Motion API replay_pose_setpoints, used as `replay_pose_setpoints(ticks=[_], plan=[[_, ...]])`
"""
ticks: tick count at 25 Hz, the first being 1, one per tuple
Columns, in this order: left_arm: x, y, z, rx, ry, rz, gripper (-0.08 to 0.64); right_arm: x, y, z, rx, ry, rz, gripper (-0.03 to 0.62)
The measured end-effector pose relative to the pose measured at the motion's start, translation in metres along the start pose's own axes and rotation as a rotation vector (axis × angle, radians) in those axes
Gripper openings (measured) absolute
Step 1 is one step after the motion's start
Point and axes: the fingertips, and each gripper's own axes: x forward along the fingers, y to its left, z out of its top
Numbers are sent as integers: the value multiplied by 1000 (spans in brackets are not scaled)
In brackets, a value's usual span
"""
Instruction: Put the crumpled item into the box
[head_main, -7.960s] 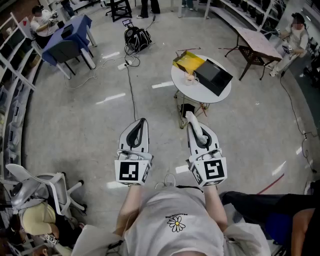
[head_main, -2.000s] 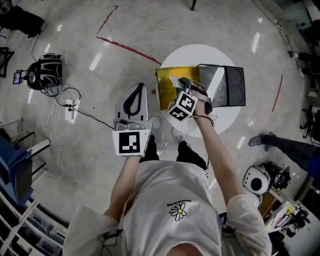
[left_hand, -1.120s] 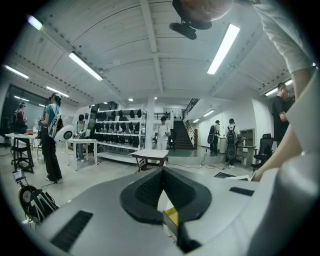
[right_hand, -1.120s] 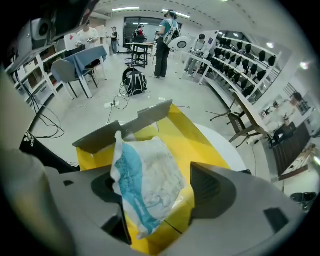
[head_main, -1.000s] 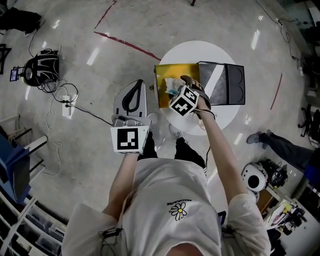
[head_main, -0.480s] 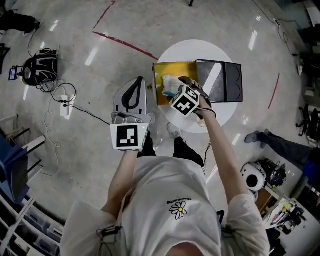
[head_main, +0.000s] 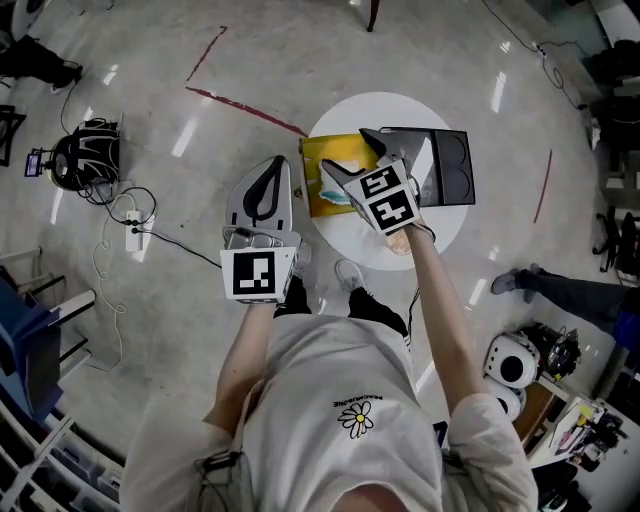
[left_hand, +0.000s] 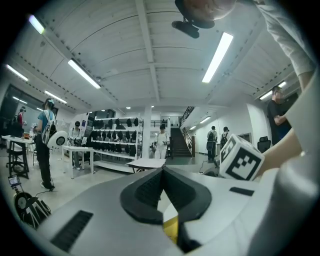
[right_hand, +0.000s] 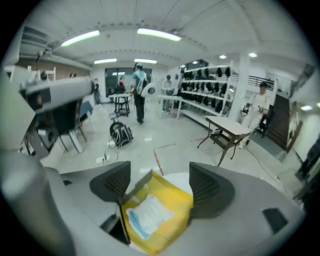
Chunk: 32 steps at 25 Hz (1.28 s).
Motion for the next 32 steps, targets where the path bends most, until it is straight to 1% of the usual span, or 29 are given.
replay_pose_setpoints(ticks=[2,4,7,9,11,14,17,19,21,22,24,28,32], plan=[[0,-3,10,16,-25,-3,0,-25,-9,31,96,-140,-35,370],[1,-7,20,26,-46,-6,0,-54,-17,58,167,-268,-82,362],[1,-12,38,43,-82,-14,0,-92,-23,87,256,-423,-151,292],[1,-17,49,62,-106,-23,0,-114,-24,100,301,-498,-168,264],[0,-22,59,76,-121,-27,0,-134,-23,107,331,-555,-165,235],[-2,-33,73,84,-136,-29,0,-163,-24,111,363,-624,-161,225],[-5,-38,87,104,-161,-28,0,-185,-26,110,397,-675,-181,191],[-7,-40,95,114,-175,-26,0,-197,-26,107,404,-700,-217,133],[-10,-43,102,123,-186,-24,0,-211,-24,103,397,-719,-255,53],[-12,-45,105,127,-190,-23,0,-218,-23,100,391,-725,-270,28],[-15,-50,110,136,-195,-25,0,-229,-20,93,375,-731,-296,3],[-20,-60,113,135,-184,-34,0,-238,-16,77,352,-704,-342,3],[-21,-72,111,151,-174,-42,0,-238,-15,58,374,-668,-343,3]])
